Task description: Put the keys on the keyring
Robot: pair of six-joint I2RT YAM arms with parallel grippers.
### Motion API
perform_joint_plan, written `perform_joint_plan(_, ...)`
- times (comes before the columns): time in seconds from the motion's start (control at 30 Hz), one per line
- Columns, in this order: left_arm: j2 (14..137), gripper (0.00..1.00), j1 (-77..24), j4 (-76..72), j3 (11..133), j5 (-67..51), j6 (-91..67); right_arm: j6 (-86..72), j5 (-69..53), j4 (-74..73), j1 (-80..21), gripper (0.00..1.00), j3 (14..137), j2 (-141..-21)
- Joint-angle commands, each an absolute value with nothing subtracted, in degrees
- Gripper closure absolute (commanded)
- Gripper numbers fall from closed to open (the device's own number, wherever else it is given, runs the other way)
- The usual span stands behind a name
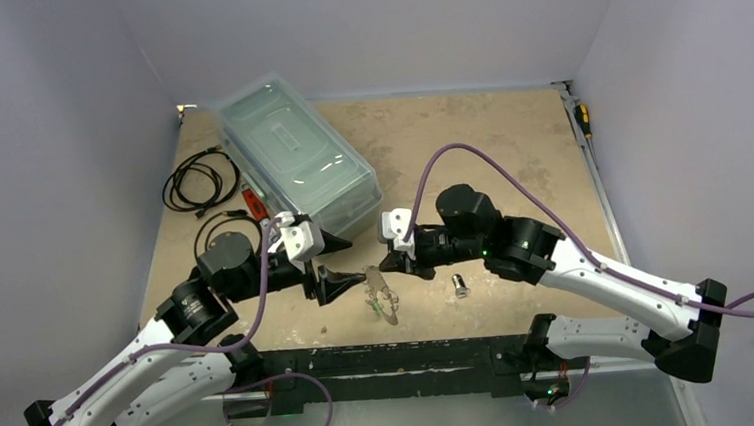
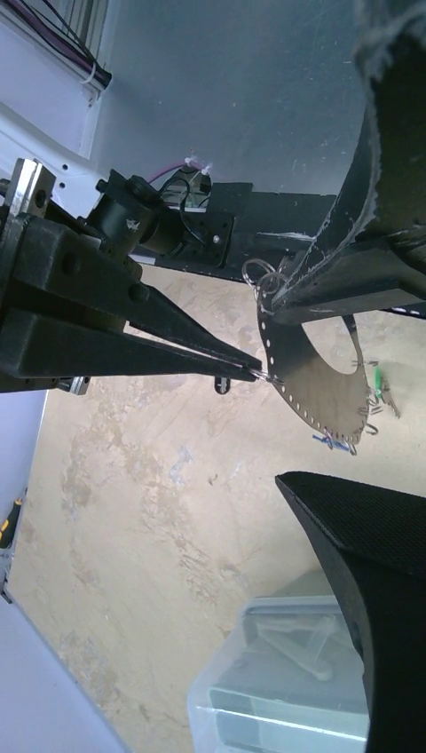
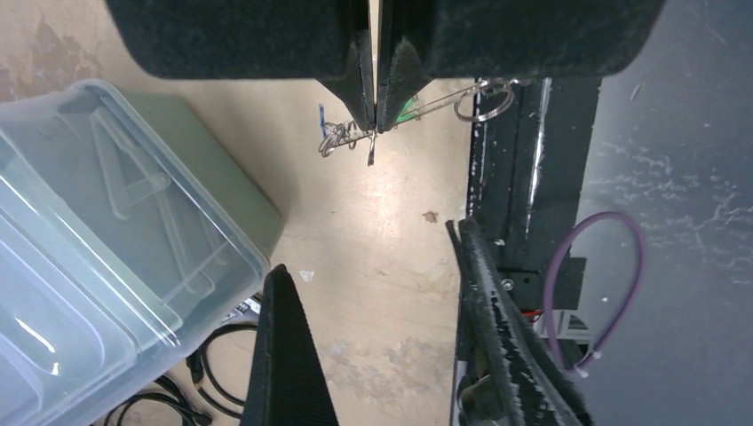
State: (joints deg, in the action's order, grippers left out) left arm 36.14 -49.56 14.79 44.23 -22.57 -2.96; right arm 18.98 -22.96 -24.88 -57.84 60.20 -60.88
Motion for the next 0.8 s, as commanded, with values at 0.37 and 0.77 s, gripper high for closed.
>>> perform_joint_plan(0.37, 39.5, 0.45, -48.9, 10.6, 43.7, -32.9, -5.7, 20.5, -32.7, -27.7, -58.2, 1.0, 67.8, -59.4)
perform_joint_plan(0.77, 38.7, 0.51, -48.9, 8.9, 42.9, -35.8, -6.4, 22.5, -37.2, -31.4, -58.4, 1.0, 70.0, -60.8)
